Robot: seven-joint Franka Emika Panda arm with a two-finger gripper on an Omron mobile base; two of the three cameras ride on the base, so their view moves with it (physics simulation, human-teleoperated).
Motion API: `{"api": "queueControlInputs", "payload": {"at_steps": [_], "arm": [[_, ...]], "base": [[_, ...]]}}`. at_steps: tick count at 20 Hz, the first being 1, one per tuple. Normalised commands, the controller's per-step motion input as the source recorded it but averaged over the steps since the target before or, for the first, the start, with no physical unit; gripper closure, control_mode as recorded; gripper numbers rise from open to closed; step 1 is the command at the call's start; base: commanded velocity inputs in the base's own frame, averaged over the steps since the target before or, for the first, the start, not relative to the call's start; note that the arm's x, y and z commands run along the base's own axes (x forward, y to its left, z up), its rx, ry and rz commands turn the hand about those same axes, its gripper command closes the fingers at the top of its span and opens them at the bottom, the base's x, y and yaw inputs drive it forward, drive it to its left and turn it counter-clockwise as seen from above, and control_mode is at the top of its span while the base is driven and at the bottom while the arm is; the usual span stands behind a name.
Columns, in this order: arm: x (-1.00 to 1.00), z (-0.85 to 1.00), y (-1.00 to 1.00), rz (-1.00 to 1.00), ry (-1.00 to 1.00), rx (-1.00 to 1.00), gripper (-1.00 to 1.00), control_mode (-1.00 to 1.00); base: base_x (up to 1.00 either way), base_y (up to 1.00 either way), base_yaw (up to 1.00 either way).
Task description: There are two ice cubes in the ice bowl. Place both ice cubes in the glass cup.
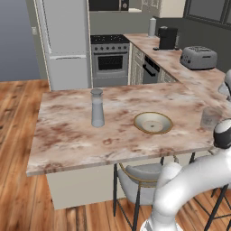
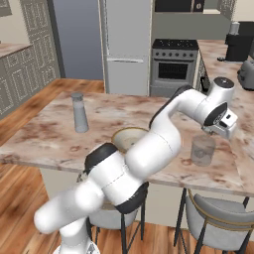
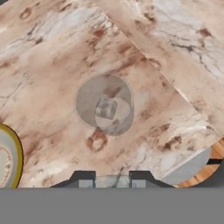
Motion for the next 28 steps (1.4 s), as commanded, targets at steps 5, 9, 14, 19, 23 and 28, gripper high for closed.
{"api": "queueControlInputs", "payload": {"at_steps": [5,9,14,19,23,28], "arm": [[0.16,-0.21,0.00,0.00,0.01,0.00,1.00,-1.00],[0.01,-0.13,0.00,0.00,0.07,0.00,1.00,-1.00],[0.12,-0.23,0.00,0.00,0.05,0.00,1.00,-1.00],[0.20,-0.29,0.00,0.00,0.01,0.00,1.00,-1.00],[0.24,-0.19,-0.07,0.00,0.00,0.00,1.00,-1.00],[0.23,-0.15,-0.10,0.00,0.00,0.00,1.00,-1.00]], "base": [[0.00,0.00,0.00],[0.00,0.00,0.00],[0.00,0.00,0.00],[0.00,0.00,0.00],[0.00,0.00,0.00],[0.00,0.00,0.00]]}}
